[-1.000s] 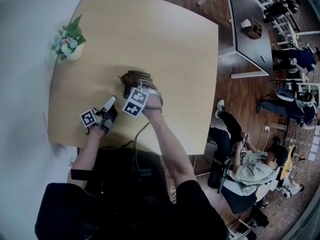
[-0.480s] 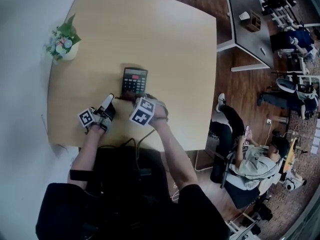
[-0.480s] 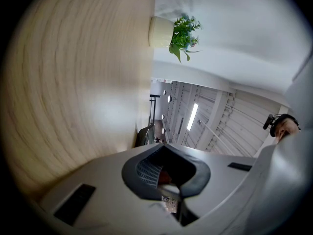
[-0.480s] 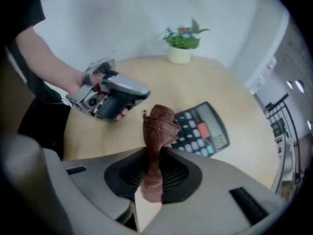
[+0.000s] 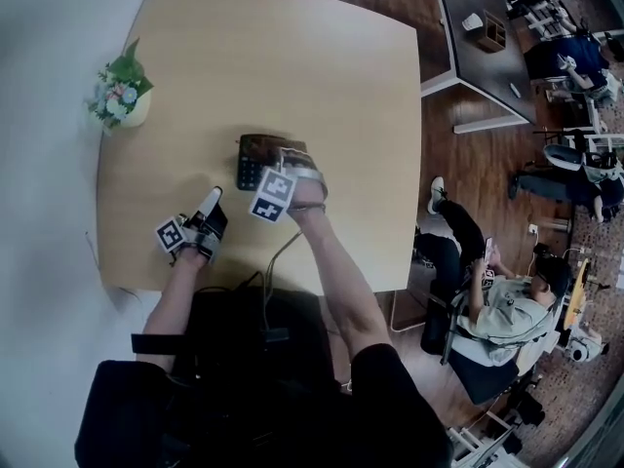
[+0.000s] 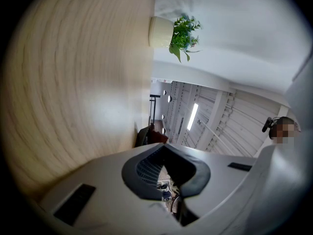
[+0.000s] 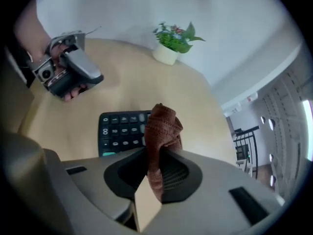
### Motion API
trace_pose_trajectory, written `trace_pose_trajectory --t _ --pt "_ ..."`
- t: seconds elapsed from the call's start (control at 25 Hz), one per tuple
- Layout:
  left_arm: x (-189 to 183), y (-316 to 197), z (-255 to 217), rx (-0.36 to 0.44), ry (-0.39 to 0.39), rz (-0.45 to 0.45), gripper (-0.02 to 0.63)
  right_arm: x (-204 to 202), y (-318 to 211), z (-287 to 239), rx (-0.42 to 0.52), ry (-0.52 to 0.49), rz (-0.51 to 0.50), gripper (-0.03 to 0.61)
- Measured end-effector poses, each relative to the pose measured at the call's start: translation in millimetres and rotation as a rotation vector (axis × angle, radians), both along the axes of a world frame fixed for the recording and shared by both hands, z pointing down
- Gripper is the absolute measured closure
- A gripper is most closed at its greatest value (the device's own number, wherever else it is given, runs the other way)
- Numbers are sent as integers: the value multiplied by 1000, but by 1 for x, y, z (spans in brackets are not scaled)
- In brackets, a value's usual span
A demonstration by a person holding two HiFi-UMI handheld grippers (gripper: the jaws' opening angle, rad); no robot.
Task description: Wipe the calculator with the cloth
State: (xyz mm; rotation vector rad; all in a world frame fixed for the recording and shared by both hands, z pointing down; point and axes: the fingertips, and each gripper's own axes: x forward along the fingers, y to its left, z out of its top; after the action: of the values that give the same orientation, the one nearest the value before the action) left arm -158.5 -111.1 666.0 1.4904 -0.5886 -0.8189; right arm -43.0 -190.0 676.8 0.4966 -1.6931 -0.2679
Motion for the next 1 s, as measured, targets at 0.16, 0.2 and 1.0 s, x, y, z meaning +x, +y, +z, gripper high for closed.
trace_pose_trajectory --t 0.16,0.2,1.0 --pt "-2 -2 -3 -3 1 1 604 -12 45 9 -58 24 -65 511" --pt "-2 -2 -3 -2 0 0 604 -13 55 11 -72 25 -75 511" --pt "-1 0 -2 -1 1 -3 604 -5 -11 -22 52 -54 50 511"
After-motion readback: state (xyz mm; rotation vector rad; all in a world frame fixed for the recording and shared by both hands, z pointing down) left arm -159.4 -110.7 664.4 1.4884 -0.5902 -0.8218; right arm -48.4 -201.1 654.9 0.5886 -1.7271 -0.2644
